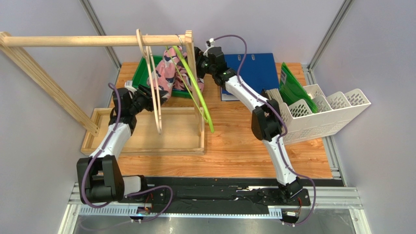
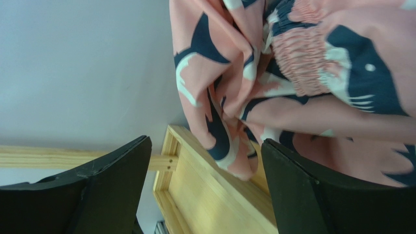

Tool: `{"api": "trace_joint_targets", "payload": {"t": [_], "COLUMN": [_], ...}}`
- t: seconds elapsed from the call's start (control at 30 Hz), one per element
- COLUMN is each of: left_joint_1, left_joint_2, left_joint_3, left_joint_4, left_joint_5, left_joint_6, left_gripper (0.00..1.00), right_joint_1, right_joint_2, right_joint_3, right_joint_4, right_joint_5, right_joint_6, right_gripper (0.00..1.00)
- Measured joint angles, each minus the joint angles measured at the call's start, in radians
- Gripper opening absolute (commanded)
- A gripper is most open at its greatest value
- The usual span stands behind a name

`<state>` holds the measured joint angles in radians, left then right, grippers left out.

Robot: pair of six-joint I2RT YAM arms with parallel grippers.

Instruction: Remove the shorts from the hanger

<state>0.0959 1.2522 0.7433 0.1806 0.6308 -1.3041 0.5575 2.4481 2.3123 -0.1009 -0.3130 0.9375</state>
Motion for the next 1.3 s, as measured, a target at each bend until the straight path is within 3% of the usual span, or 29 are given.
{"api": "trace_joint_targets", "payload": {"t": [0.33, 0.57, 0.73, 0.9, 1.0, 1.3], "left_joint_1": [0.045, 0.049, 0.031, -0.002, -0.010, 0.038], "left_joint_2": [0.219, 0.463, 0.695, 0.943, 1.016, 0.976], "left_joint_3": [0.086, 0.309, 0.563, 0.817, 0.880, 0.937], "left_joint_4": [0.127, 0.182, 0.183, 0.147, 0.068, -0.146], "left_joint_5": [0.029, 0.016, -0.010, -0.031, -0.046, -0.049], "left_joint_6": [-0.075, -0.112, -0.129, -0.138, -0.114, 0.003], "left_gripper": [0.25, 0.18, 0.16, 0.17, 0.19, 0.47], "right_joint_1": [-0.043, -0.077, -0.080, -0.085, -0.093, -0.101], "right_joint_2": [-0.328, -0.622, -0.745, -0.838, -0.896, -1.121], "right_joint_3": [-0.451, -0.821, -1.025, -1.149, -1.157, -1.220], "right_joint_4": [-0.087, -0.050, -0.006, -0.021, -0.032, -0.071], "right_joint_5": [-0.018, -0.009, -0.010, -0.014, -0.011, -0.002], "right_joint_6": [-0.137, -0.190, -0.207, -0.216, -0.233, -0.246], "right_gripper": [0.87, 0.85, 0.85, 0.85, 0.85, 0.85]}}
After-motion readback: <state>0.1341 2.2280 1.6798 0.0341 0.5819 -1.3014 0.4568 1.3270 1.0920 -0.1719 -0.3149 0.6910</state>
